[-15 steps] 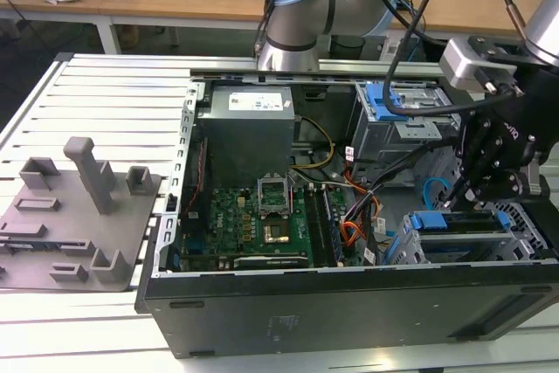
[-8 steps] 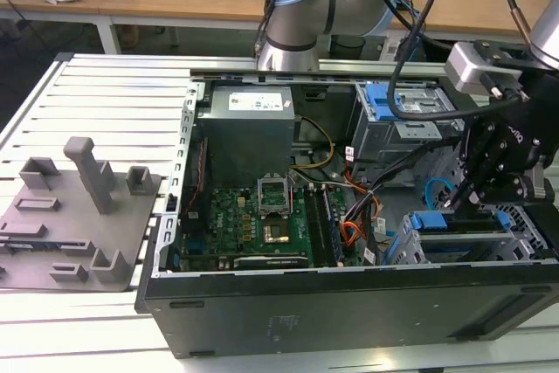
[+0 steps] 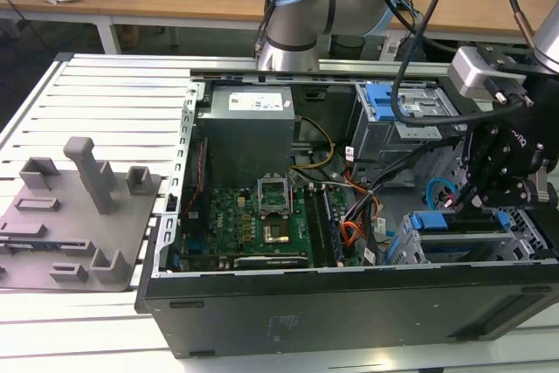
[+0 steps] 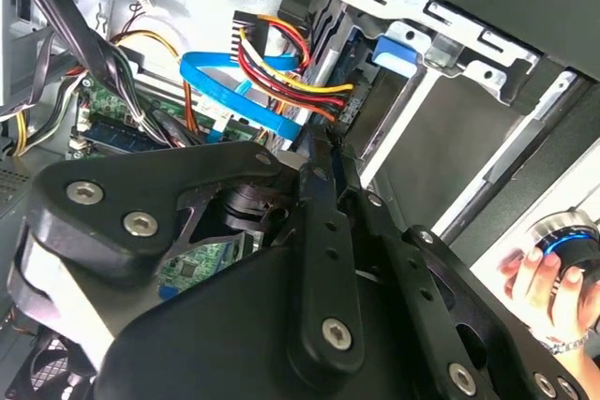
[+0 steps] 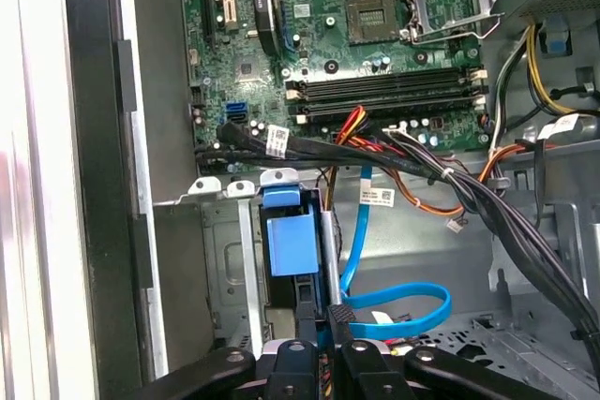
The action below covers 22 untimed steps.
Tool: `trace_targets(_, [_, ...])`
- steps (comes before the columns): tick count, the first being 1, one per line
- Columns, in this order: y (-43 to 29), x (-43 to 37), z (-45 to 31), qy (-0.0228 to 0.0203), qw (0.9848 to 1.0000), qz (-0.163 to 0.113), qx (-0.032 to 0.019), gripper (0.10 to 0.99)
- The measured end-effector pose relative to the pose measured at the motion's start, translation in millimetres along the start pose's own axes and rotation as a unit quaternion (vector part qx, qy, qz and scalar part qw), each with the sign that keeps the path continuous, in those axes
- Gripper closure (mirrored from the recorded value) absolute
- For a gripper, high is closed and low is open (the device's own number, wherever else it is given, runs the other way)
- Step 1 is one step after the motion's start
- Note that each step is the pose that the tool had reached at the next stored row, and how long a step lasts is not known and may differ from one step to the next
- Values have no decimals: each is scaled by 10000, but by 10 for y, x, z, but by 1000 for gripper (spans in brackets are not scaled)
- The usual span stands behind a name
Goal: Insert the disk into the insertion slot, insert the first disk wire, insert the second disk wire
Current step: 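Insert the second disk wire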
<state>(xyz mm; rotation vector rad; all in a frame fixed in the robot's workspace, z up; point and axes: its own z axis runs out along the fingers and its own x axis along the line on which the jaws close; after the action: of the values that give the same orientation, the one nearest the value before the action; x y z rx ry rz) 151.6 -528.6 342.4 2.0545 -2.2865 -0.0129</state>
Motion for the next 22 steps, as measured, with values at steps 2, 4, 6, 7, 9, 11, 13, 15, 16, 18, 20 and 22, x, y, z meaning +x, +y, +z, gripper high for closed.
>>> trace_targets(2, [-2, 12, 2, -1, 10000, -3, 0, 922])
trace_targets(4, [-4, 25, 8, -3, 10000, -6, 0, 922])
trace_targets(6, [-4, 27, 21, -1, 10000, -10, 0, 922])
trace_targets(7, [-5, 27, 28, -1, 10000, -11, 0, 922])
trace_targets(9, [-5, 27, 40, 1, 10000, -14, 0, 922])
trace_targets(11, [-7, 26, 57, 4, 10000, -18, 2, 922])
trace_targets(13, [-7, 26, 64, 0, 10000, -19, 1, 922])
trace_targets(15, [-7, 25, 65, -1, 10000, -19, 0, 922])
trace_targets(16, [-6, 25, 67, -2, 10000, -19, -1, 910])
trace_targets(18, [-6, 26, 68, -1, 10000, -18, 0, 910])
trace_targets(20, [-2, 30, -11, -1, 10000, -18, 0, 851])
trace_targets(22, [4, 35, -128, 2, 10000, -18, 1, 851])
